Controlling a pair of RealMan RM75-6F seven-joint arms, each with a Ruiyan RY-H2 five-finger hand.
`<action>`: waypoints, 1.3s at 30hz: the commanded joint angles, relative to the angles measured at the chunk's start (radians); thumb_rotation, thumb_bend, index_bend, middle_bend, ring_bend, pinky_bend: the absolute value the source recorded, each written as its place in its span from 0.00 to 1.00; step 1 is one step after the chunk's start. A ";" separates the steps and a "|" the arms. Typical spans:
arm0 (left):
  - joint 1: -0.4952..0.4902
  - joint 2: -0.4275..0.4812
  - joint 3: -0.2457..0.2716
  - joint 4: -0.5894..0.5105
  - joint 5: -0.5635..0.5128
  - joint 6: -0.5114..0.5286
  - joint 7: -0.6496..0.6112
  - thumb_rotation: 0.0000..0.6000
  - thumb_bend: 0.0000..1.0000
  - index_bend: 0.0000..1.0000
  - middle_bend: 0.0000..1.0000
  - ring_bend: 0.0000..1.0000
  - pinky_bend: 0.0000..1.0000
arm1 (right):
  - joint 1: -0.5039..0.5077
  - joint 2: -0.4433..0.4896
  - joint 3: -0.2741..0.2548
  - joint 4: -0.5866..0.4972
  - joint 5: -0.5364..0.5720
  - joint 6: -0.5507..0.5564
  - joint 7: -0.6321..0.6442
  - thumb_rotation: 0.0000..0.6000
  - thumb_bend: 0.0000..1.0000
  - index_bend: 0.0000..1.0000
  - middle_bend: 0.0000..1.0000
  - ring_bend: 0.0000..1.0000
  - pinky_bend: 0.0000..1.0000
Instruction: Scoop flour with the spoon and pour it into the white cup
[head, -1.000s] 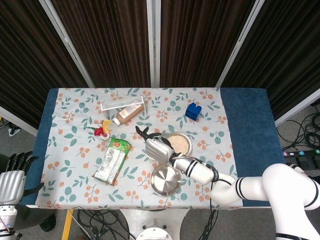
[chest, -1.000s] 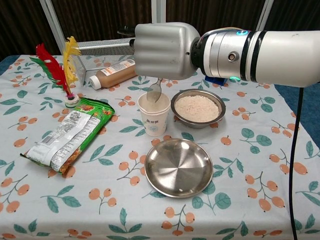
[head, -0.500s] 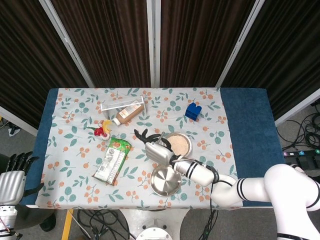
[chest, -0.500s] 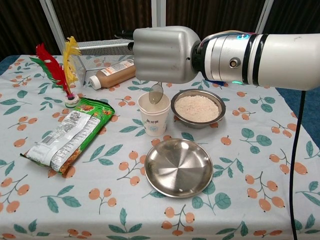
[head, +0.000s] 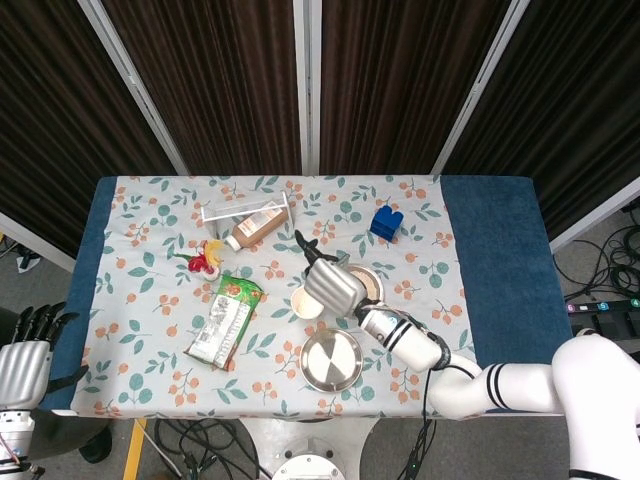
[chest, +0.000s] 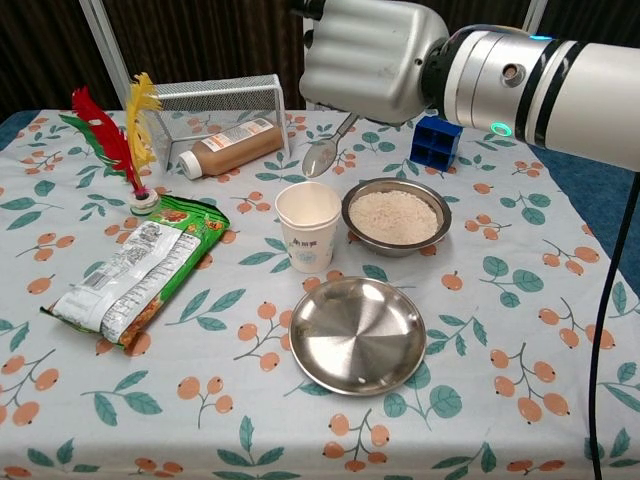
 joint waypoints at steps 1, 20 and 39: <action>-0.002 0.003 -0.001 -0.004 0.003 0.001 0.004 1.00 0.02 0.28 0.22 0.12 0.06 | -0.088 0.025 0.045 -0.065 0.028 0.057 0.210 1.00 0.33 0.60 0.58 0.28 0.00; -0.001 0.013 0.000 -0.026 0.012 0.013 0.016 1.00 0.02 0.28 0.22 0.12 0.06 | -0.349 -0.024 -0.089 -0.068 -0.167 0.061 0.808 1.00 0.31 0.60 0.56 0.23 0.00; 0.003 0.007 0.004 -0.010 0.011 0.011 -0.002 1.00 0.02 0.28 0.22 0.12 0.06 | -0.456 -0.187 -0.097 0.103 -0.253 0.061 0.826 1.00 0.13 0.40 0.41 0.12 0.00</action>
